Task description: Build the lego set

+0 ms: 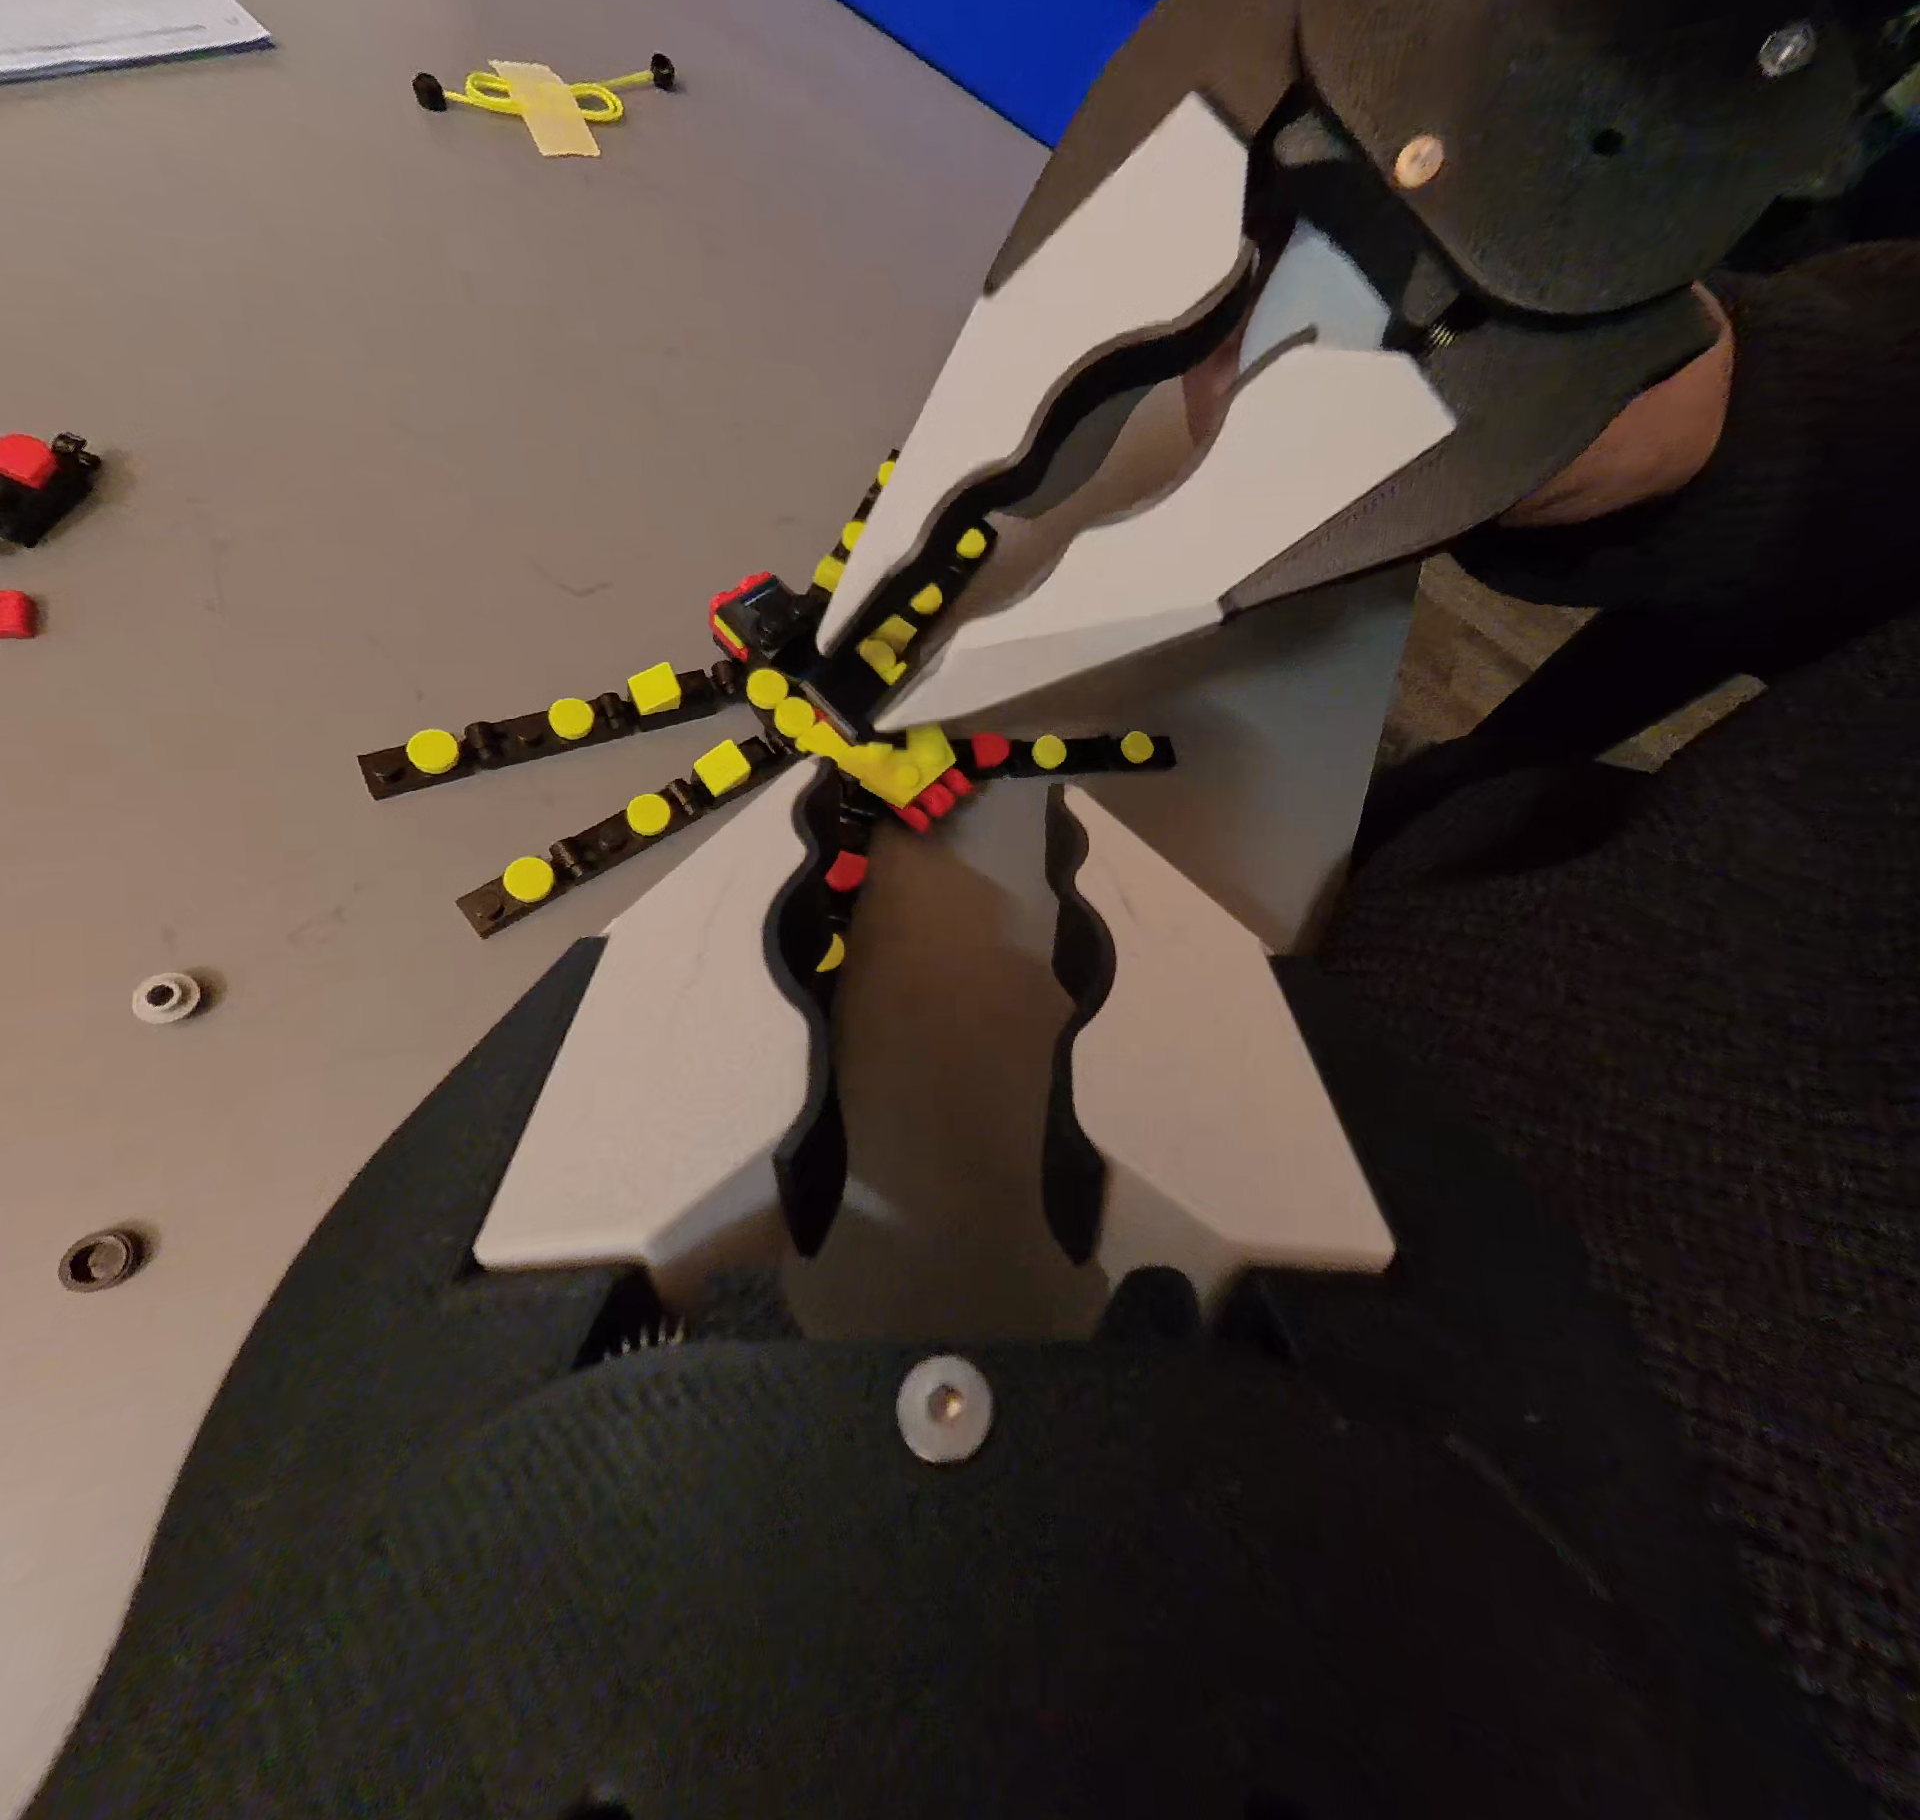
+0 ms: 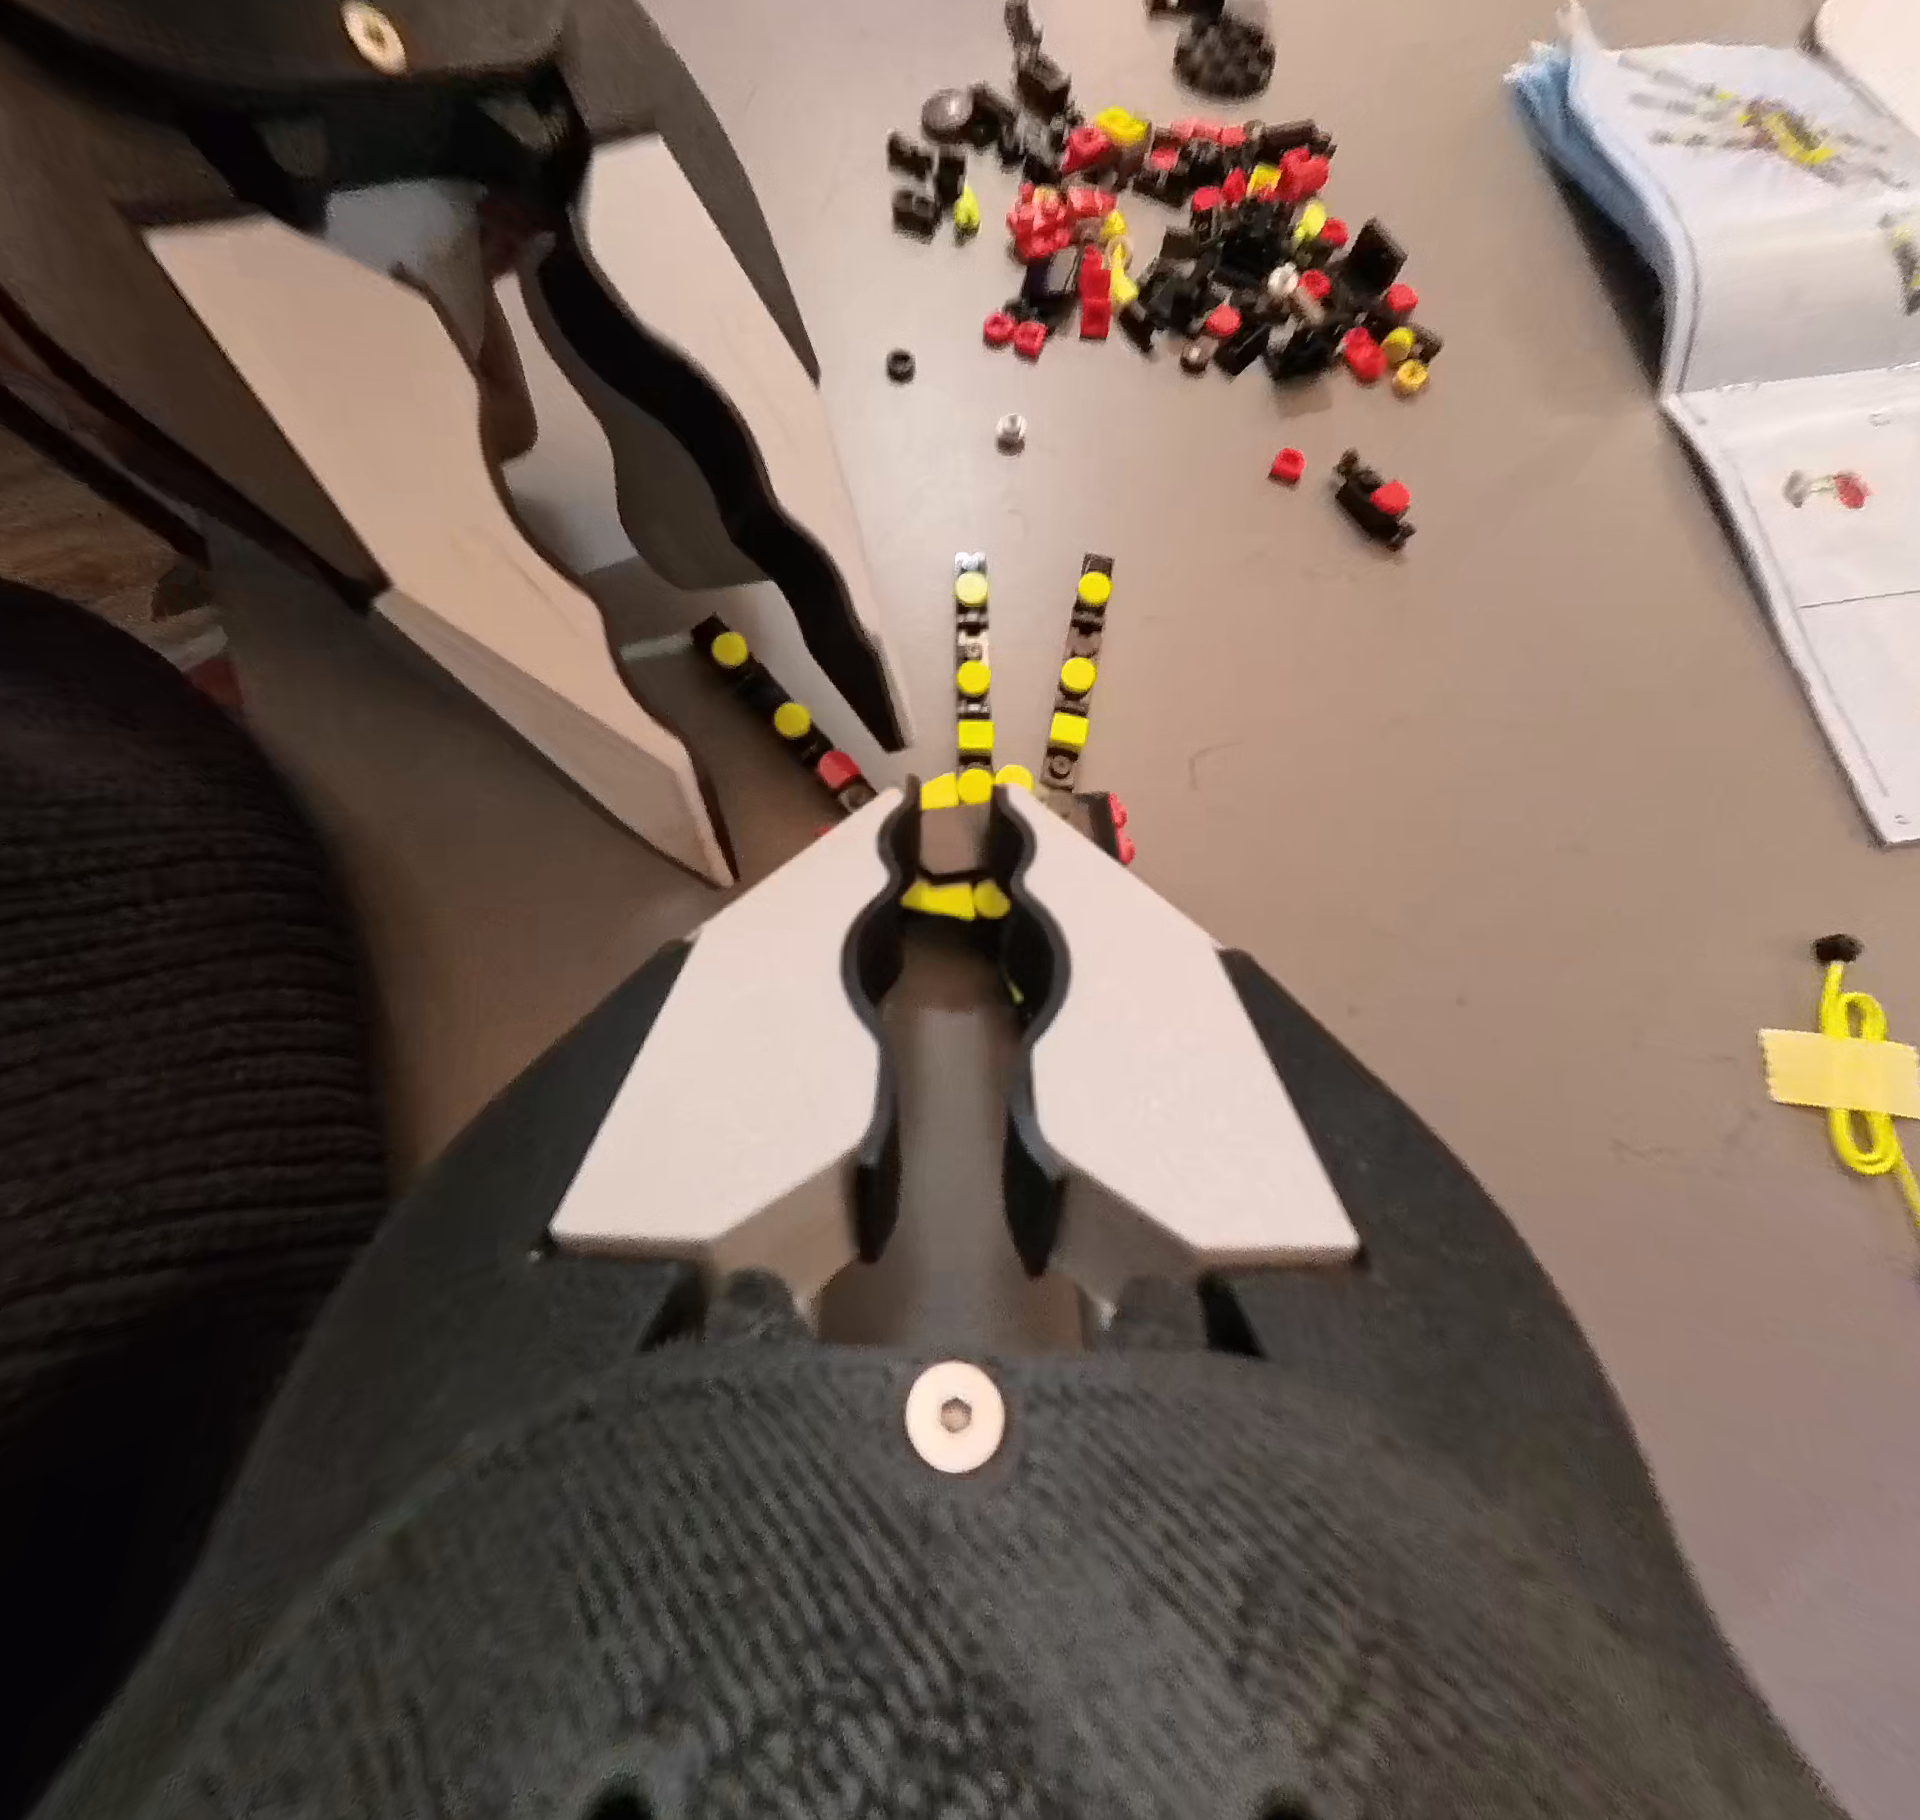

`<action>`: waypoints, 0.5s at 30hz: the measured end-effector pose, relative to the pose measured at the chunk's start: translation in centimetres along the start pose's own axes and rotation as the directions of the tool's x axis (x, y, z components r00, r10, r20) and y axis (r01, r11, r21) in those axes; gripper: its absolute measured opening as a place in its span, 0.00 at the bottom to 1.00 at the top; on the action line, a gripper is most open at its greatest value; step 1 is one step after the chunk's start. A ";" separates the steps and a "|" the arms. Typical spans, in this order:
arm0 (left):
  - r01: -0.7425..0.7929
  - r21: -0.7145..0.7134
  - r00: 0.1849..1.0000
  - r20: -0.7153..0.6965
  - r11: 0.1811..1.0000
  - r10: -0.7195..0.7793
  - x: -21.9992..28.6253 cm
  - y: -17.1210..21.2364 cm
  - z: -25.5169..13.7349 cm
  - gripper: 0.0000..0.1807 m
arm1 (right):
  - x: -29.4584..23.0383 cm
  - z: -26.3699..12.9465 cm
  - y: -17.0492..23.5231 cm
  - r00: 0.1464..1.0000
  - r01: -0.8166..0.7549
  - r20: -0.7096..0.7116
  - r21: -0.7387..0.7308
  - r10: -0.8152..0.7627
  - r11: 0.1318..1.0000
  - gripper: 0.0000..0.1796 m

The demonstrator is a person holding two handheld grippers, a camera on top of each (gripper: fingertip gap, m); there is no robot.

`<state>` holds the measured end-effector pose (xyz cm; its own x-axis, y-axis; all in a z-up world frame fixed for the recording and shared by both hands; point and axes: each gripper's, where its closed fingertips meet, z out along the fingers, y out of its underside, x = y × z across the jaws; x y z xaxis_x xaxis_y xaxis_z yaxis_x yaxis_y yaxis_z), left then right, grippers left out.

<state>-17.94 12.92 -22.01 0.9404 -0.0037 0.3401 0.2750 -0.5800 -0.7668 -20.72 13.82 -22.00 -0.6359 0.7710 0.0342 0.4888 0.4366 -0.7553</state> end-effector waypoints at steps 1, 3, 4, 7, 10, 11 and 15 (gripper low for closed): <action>-0.006 -0.003 1.000 0.001 1.000 0.006 0.1 0.1 0.0 0.21 | 0.1 -0.3 -0.5 1.000 0.001 -0.007 0.024 -0.001 1.000 0.06; -0.018 -0.004 1.000 0.002 1.000 0.018 0.2 0.1 0.1 0.21 | 0.3 -0.6 -0.7 1.000 -0.012 -0.008 0.036 0.013 0.999 0.04; -0.021 0.002 1.000 0.004 1.000 0.021 0.2 0.0 0.2 0.22 | 0.4 -0.5 -0.3 1.000 -0.023 -0.006 0.015 0.023 1.000 0.02; -0.020 0.020 1.000 0.013 1.000 0.020 0.2 -0.4 0.5 0.26 | 0.2 -0.1 0.9 0.999 -0.041 0.009 -0.049 0.041 0.998 0.00; -0.012 0.007 1.000 -0.003 1.000 0.012 0.6 -0.2 0.7 0.26 | -0.1 0.1 0.9 0.999 -0.033 0.016 -0.058 0.034 0.998 0.00; -0.011 0.003 1.000 -0.008 1.000 0.011 0.7 -0.2 0.8 0.26 | -0.1 0.1 0.9 0.999 -0.030 0.013 -0.058 0.031 0.998 0.00; -0.003 -0.013 1.000 -0.009 1.000 0.002 0.9 0.1 1.2 0.25 | -0.1 0.1 0.9 0.997 -0.065 0.030 -0.048 0.067 0.997 0.00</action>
<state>-16.80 13.82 -22.43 0.9391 -0.0129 0.3433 0.2700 -0.5903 -0.7607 -20.30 14.06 -22.75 -0.6195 0.7842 -0.0357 0.5574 0.4075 -0.7234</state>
